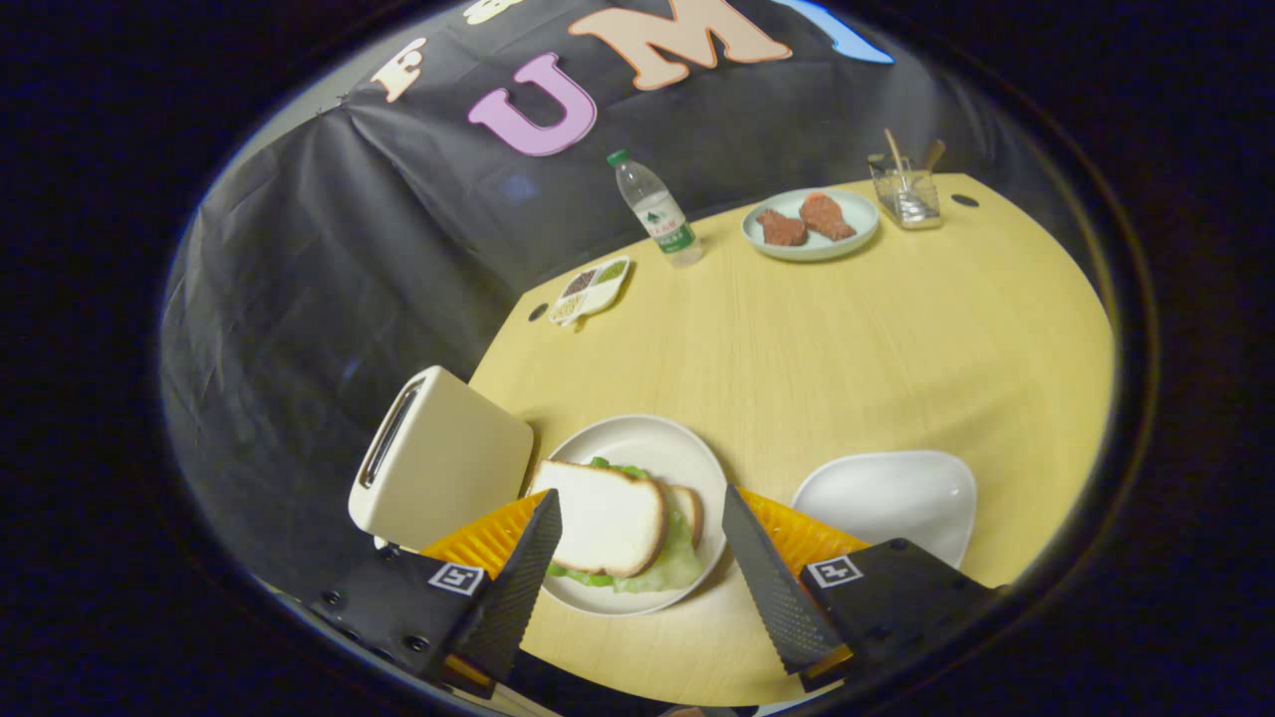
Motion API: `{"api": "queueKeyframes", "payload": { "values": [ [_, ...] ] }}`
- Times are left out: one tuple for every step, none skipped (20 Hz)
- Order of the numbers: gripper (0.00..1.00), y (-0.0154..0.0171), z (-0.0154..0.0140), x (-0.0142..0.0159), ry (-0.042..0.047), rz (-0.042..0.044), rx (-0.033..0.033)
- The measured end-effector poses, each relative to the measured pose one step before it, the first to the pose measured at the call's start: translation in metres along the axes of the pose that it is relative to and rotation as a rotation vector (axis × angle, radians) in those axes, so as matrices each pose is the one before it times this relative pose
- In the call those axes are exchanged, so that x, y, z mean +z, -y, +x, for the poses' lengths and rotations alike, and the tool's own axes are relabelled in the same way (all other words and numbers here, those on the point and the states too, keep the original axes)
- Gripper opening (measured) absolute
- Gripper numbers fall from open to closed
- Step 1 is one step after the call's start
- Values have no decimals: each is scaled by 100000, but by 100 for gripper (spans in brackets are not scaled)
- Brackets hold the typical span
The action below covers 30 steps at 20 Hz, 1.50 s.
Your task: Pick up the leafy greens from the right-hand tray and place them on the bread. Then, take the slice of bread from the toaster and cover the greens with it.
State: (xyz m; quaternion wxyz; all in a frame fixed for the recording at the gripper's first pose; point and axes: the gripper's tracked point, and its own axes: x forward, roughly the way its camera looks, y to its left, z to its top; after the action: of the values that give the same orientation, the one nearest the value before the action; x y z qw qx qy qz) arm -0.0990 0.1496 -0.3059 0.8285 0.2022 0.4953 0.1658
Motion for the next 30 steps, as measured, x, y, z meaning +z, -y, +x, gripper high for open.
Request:
{"api": "queueKeyframes", "payload": {
  "values": [
    [100, 263, -651, 963, 2604, -1755, -116],
    [100, 199, -684, 750, 2335, -1524, -459],
    [100, 257, -520, 777, 2083, -1280, -755],
    [100, 260, -344, 770, 2483, -1373, -582],
    [100, 500, -466, 901, 2788, -2107, -1383],
    [100, 671, -592, 1126, 3496, -2591, -1936],
    [100, 758, -589, 1258, 4117, -2941, -2126],
    [100, 685, -521, 1478, 4402, -2828, -2070],
    [100, 510, -591, 1505, 4489, -2237, -1759],
    [100, 484, -431, 1472, 4307, -1757, -1546],
    [100, 661, -337, 1223, 3801, -1576, -1791],
    [100, 687, -374, 1326, 3666, -1590, -2232],
    [100, 699, -397, 1236, 3551, -1818, -2066],
    [100, 622, -359, 1276, 3620, -1838, -2194],
    [100, 477, -457, 1276, 3892, -1887, -1794],
    [100, 571, -380, 1459, 3979, -2081, -1707],
    [100, 480, -330, 1229, 4116, -2380, -1670],
    [100, 319, -153, 991, 3754, -2696, -1685],
    [100, 355, -234, 1121, 3461, -2675, -1581],
    [100, 274, -289, 983, 2881, -2352, -1213],
    [100, 231, -258, 653, 1950, -1874, -1099],
    [100, 141, -232, 734, 2005, -1119, -872],
    [100, 285, -246, 413, 1397, -810, -1036],
    [100, 225, -185, 379, 1032, -314, -931],
    [100, 327, -152, 470, 1653, 172, -1350],
    [100, 338, -111, 471, 1363, 427, -1199],
    [100, 458, -87, 364, 1866, 741, -1635],
    [100, 386, -137, 296, 967, 766, -1201],
    [100, 476, -75, 429, 1284, 1001, -1417],
    [100, 321, -209, 125, 599, 912, -679]
  ]
}}
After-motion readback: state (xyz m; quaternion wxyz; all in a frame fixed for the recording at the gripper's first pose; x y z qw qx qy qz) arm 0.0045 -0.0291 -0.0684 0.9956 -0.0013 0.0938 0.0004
